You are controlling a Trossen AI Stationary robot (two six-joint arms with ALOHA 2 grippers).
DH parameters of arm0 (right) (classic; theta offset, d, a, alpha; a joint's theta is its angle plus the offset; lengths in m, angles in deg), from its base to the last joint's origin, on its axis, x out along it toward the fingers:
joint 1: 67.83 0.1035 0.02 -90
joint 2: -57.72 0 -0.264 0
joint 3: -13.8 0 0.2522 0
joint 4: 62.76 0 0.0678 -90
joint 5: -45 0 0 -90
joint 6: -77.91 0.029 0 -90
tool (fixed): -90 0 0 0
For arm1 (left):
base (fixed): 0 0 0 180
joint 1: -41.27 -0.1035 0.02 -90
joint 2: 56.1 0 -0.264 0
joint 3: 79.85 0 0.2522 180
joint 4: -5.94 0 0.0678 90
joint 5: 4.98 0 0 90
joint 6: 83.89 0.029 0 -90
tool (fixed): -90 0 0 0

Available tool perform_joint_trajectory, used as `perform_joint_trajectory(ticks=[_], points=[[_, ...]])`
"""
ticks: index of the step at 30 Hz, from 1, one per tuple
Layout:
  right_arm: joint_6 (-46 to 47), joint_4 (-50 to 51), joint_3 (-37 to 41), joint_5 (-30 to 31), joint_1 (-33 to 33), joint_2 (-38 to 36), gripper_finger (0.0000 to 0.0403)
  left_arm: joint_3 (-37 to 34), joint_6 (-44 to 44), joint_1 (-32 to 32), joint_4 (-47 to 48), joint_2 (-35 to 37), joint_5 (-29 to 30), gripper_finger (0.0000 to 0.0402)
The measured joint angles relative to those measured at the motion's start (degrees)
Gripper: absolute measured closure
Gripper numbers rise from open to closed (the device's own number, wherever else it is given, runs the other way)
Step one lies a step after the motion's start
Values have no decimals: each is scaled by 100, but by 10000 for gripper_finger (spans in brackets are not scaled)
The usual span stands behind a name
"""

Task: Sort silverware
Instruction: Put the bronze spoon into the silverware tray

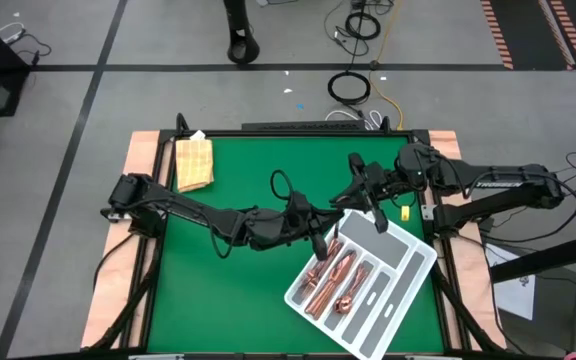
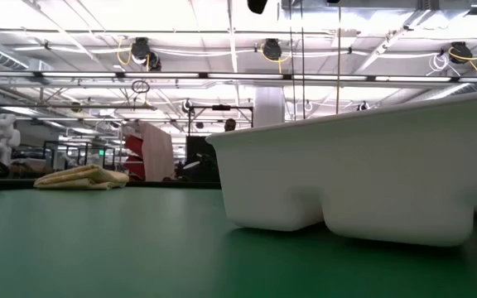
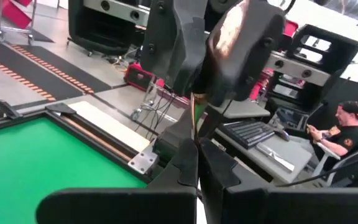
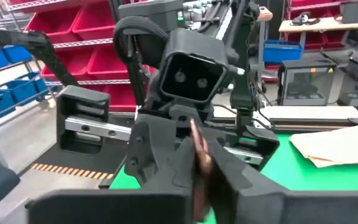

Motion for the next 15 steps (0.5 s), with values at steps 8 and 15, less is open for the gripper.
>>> perform_joint_trajectory(ticks=[8,15], points=[[-44,626,-24,41,-15,-7,400,-7,-102,-8,114,-10,35,398],[-249,1763,2,16,-92,0,402,4,-931,-16,1467,158,-414,335]])
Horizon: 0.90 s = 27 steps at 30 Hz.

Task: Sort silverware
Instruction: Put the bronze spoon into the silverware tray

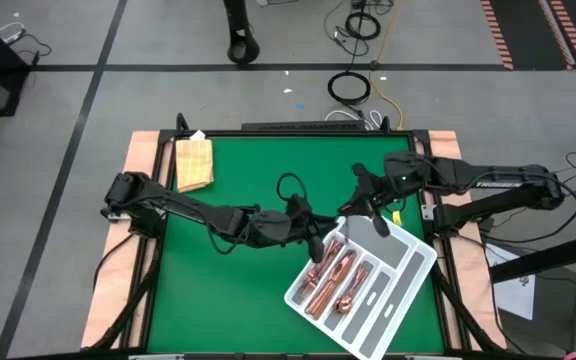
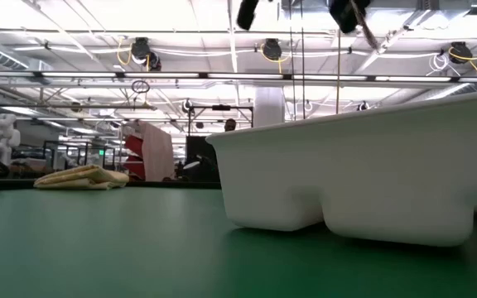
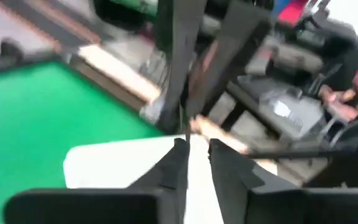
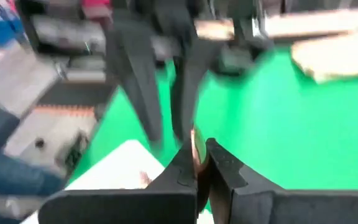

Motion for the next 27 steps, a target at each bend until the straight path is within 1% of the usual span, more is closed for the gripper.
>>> perform_joint_trajectory(ticks=[5,7,10,12,15,18,20,23,25,27], points=[[-126,1112,3,-127,-142,-11,402,4,-258,45,735,45,-323,296],[-202,1601,3,-493,-92,0,402,4,-283,71,1027,77,-541,290],[-296,2313,3,-763,146,85,402,4,-343,105,1981,295,-955,288],[-347,2549,3,-785,404,194,402,4,-530,114,3028,527,-1024,287],[-395,2640,3,-809,789,419,403,4,-728,39,4558,933,-842,287],[-543,2456,3,-801,1151,787,403,4,-747,-70,5532,1354,-591,287],[-663,2290,1,-797,1354,1094,403,4,-748,-126,5916,1569,-479,287],[-977,2244,-98,-779,1596,1623,403,6,-743,-200,6152,1824,-285,287],[-1287,2354,-378,-721,1748,2019,403,7,-743,-244,6295,1948,-121,286],[-1743,2654,-816,-523,1906,2413,403,7,-738,-295,6366,2009,-11,286]])
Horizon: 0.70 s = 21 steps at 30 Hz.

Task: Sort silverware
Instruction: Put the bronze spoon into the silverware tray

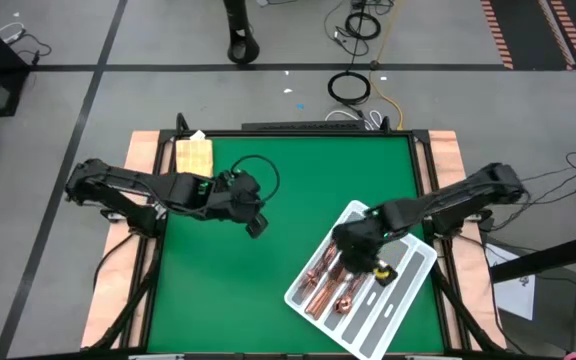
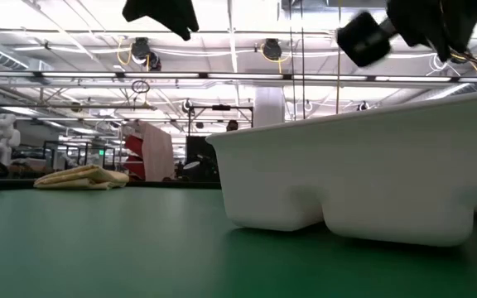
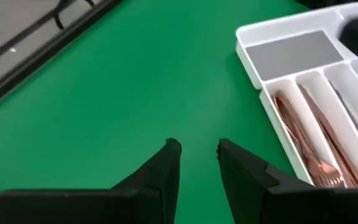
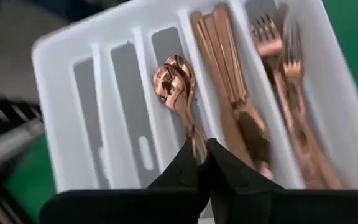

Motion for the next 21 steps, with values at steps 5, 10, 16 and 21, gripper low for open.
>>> perform_joint_trajectory(ticks=[5,10,16,21], points=[[-1311,1240,-1584,547,276,1142,403,0,31,-116,298,32,122,286],[-2597,2489,-2954,657,412,2243,403,0,46,-238,718,30,213,286],[-3445,3119,-3571,659,706,3121,403,0,29,-290,1467,59,238,286],[-3637,3021,-3588,469,986,3492,403,0,-9,-226,1784,63,104,286]])
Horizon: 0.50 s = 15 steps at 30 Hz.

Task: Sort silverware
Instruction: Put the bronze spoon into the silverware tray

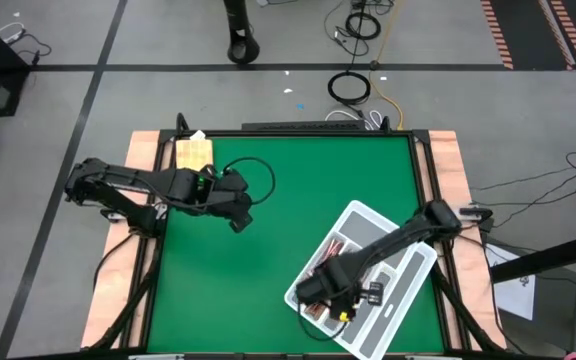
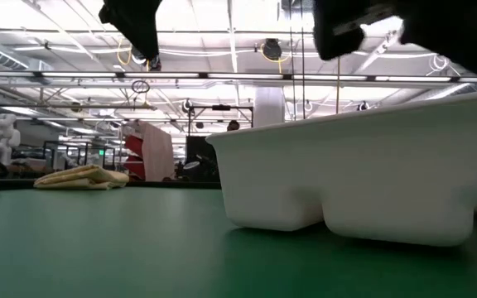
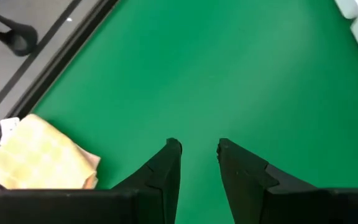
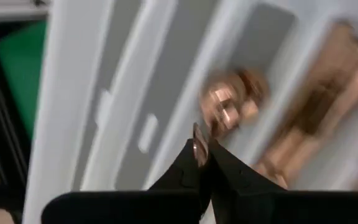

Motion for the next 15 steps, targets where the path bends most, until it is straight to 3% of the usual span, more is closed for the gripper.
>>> perform_joint_trajectory(ticks=[4,15], points=[[-10,-127,0,-400,186,249,403,0,-114,74,-27,0,-41,286],[-3,-819,0,-395,441,580,402,0,-149,106,-30,0,-42,286]])
